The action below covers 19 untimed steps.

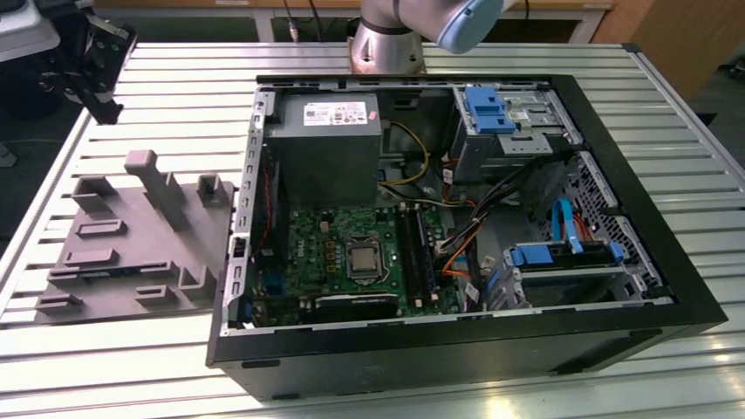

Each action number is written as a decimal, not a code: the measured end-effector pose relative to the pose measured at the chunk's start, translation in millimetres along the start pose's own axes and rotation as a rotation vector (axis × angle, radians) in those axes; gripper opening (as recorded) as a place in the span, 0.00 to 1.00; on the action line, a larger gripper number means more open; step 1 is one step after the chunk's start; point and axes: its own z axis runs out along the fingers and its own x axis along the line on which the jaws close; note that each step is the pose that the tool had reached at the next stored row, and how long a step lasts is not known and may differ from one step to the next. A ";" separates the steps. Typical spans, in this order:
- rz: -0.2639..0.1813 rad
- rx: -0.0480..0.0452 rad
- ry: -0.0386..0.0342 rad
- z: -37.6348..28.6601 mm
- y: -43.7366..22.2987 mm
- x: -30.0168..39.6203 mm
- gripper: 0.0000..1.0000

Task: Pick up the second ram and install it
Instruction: 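Reach for the second ram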

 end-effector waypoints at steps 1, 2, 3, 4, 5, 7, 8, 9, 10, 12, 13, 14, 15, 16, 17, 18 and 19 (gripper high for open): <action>0.000 0.0000 0.0000 0.1 -0.5 0.2 0.11; 0.000 0.0000 0.0000 0.3 -1.1 0.4 0.11; 0.000 0.0000 0.0000 0.5 -1.5 0.6 0.11; 0.000 0.0000 0.0000 0.6 -2.0 0.7 0.11; 0.000 0.0000 -0.0001 0.8 -2.4 0.9 0.11; 0.000 0.0000 0.0000 1.1 -3.2 1.3 0.11; 0.000 0.0000 -0.0001 1.3 -3.6 1.5 0.11; 0.000 0.0000 0.0000 1.5 -3.9 1.7 0.11; 0.000 0.0000 0.0000 1.6 -4.3 1.9 0.11; 0.000 -0.0001 -0.0001 2.0 -5.0 2.3 0.11; 0.000 0.0000 0.0000 2.1 -5.3 2.5 0.11; 0.000 0.0000 -0.0001 2.3 -5.6 2.8 0.11; 0.000 0.0000 -0.0001 2.5 -5.9 3.0 0.11; 0.000 0.0000 -0.0001 2.6 -6.3 3.2 0.11; 0.000 0.0000 0.0000 2.7 -6.6 3.4 0.11; 0.000 0.0000 -0.0001 2.9 -6.8 3.7 0.11; 0.000 0.0000 0.0000 3.0 -7.1 3.9 0.11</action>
